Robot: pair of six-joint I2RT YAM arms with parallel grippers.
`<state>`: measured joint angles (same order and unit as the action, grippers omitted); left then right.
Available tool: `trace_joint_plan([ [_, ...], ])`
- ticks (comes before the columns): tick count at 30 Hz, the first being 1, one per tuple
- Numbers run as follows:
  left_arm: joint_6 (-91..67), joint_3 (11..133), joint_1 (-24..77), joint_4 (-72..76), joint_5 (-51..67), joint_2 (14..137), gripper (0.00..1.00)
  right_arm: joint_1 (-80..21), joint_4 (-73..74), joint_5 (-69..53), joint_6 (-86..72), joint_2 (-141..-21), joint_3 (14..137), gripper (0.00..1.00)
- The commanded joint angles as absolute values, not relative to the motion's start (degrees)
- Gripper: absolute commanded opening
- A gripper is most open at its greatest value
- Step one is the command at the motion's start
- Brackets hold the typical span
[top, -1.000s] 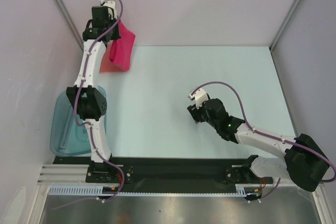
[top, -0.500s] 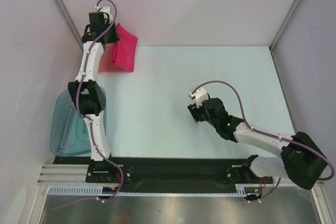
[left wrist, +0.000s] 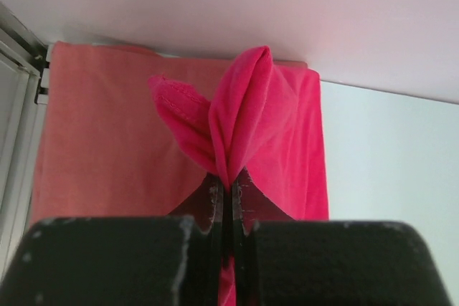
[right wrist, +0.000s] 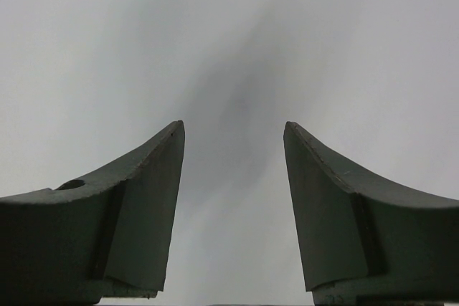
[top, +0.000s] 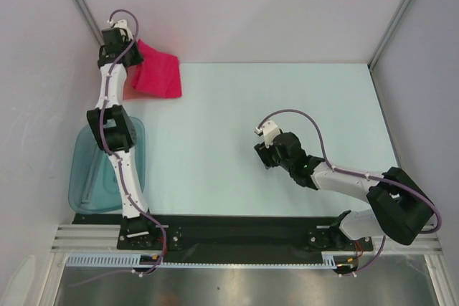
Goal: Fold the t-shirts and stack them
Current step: Neatly place the folded tshirt to the corner, then reset both grippers
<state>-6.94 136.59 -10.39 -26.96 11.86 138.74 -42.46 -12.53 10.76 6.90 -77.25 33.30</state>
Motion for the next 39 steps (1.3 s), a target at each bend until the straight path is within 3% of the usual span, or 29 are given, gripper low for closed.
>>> trace_joint_plan([
  [1, -5.36, 141.85, -11.51, -19.6, 13.97, 139.82, 0.0, -42.36, -13.89, 9.76, 5.8, -77.35, 37.09, 0.62],
  [18, -8.7, 141.33, -15.2, -13.01, 12.93, 144.58, 0.01, -43.42, -11.07, 9.32, 3.87, -78.57, 40.87, 0.61],
  [21, -9.67, 140.98, -15.91, -12.75, 9.42, 144.84, 0.21, -43.68, -11.51, 8.96, 3.34, -79.71, 40.96, 0.61],
  [23, -10.81, 140.71, -16.26, -13.09, 2.69, 144.76, 0.48, -43.77, -11.78, 8.88, 2.47, -80.07, 40.96, 0.61],
  [26, -13.35, 140.63, -16.17, -14.67, -6.3, 142.83, 0.56, -43.86, -11.43, 8.79, -1.12, -80.16, 41.13, 0.62],
  [27, -14.23, 140.1, -16.08, -14.59, -6.33, 141.87, 0.74, -43.86, -11.43, 8.53, -2.1, -79.63, 40.96, 0.63],
  [33, -18.01, 134.93, -12.75, -15.29, -3.44, 132.21, 0.76, -44.65, -14.41, 7.65, -13.85, -73.31, 36.04, 0.63],
  [39, -23.37, 109.2, -2.48, -12.32, 3.93, 115.09, 0.77, -43.25, -13.12, 11.24, -31.97, -65.84, 28.57, 0.68],
])
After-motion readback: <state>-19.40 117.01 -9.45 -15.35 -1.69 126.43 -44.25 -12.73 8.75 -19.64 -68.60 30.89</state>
